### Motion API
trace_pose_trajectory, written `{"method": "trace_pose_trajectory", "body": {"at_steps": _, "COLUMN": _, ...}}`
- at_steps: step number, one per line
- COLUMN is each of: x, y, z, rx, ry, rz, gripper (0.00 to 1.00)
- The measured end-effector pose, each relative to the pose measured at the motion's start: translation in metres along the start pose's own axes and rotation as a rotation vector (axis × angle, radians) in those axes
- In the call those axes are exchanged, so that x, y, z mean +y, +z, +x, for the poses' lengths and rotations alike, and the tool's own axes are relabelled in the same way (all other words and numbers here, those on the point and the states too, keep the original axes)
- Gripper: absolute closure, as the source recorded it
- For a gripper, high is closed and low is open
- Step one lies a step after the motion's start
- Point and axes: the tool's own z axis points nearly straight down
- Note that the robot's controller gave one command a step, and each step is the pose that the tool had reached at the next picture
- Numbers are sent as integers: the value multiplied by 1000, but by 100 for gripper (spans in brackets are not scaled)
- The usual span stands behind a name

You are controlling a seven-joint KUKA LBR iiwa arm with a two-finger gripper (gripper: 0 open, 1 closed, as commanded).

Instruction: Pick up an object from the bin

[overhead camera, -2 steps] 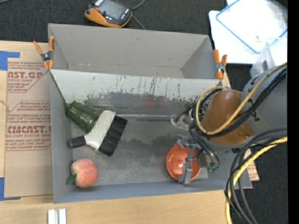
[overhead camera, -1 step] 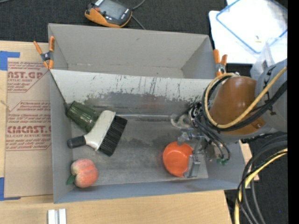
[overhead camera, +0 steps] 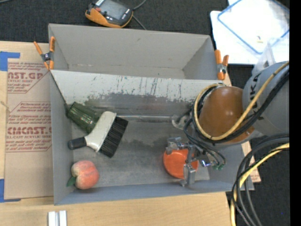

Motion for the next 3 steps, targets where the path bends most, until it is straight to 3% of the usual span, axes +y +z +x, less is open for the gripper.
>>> {"method": "trace_pose_trajectory", "body": {"at_steps": 1, "x": 6, "y": 29, "z": -6, "rx": -22, "ry": 80, "rz": 6, "gripper": 0}}
{"method": "trace_pose_trajectory", "body": {"at_steps": 2, "x": 20, "y": 31, "z": -12, "rx": -4, "ry": -418, "rz": 1, "gripper": 100}}
{"method": "trace_pose_trajectory", "body": {"at_steps": 3, "x": 20, "y": 31, "z": -12, "rx": -4, "ry": -418, "rz": 1, "gripper": 100}}
